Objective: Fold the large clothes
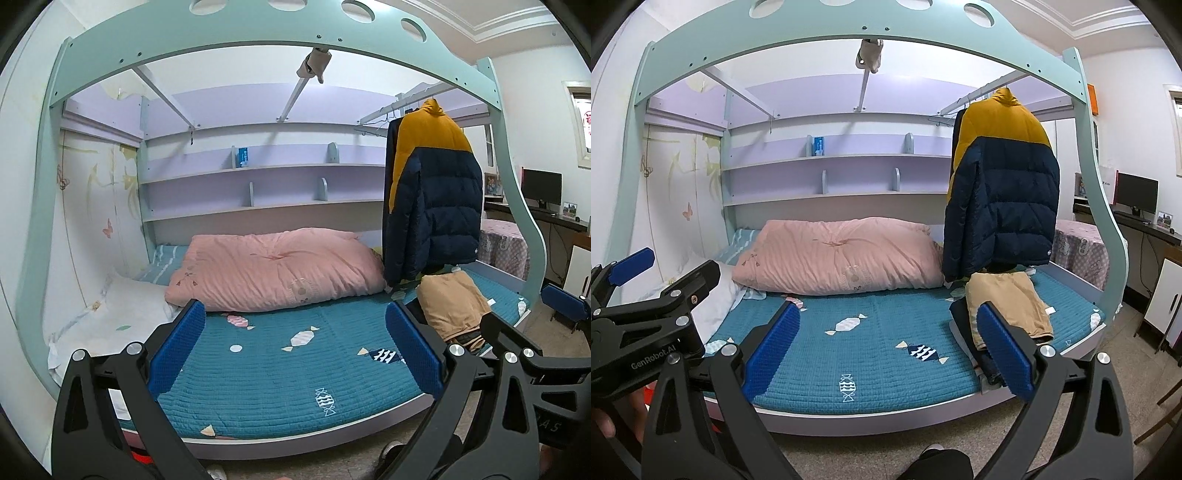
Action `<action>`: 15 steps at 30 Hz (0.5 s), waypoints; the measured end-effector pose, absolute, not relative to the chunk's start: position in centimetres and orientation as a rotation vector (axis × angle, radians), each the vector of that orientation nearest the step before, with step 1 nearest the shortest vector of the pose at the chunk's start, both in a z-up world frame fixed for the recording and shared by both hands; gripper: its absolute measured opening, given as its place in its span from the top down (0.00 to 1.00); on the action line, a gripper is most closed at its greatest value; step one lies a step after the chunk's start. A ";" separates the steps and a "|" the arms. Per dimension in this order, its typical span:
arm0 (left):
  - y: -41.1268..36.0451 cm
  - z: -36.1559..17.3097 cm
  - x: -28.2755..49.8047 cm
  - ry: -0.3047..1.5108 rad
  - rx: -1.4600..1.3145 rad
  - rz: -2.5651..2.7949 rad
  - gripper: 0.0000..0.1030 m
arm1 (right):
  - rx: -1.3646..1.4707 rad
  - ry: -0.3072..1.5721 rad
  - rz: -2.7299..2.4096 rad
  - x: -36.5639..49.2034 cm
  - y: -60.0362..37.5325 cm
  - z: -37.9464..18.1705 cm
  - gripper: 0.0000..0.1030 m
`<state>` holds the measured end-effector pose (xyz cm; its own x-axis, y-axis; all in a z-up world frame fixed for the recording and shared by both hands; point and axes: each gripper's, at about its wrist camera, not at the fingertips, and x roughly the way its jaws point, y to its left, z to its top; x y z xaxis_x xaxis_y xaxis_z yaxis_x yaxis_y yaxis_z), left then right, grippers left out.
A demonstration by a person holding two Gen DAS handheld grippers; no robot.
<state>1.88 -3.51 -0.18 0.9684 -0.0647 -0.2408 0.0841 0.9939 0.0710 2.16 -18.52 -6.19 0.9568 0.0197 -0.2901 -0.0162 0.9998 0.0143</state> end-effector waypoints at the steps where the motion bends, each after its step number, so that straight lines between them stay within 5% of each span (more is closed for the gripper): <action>1: -3.5 -0.2 1.9 0.241 0.082 -0.074 0.05 | 0.012 0.295 0.018 2.2 -18.5 -6.2 0.09; 15: -3.7 -0.3 1.8 0.246 0.083 -0.071 0.05 | 0.012 0.296 0.019 2.2 -18.6 -6.1 0.09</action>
<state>1.76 -3.68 -0.27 0.9674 -0.0604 -0.2458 0.0806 0.9941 0.0730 2.17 -18.59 -6.13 0.9564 0.0208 -0.2914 -0.0173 0.9997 0.0146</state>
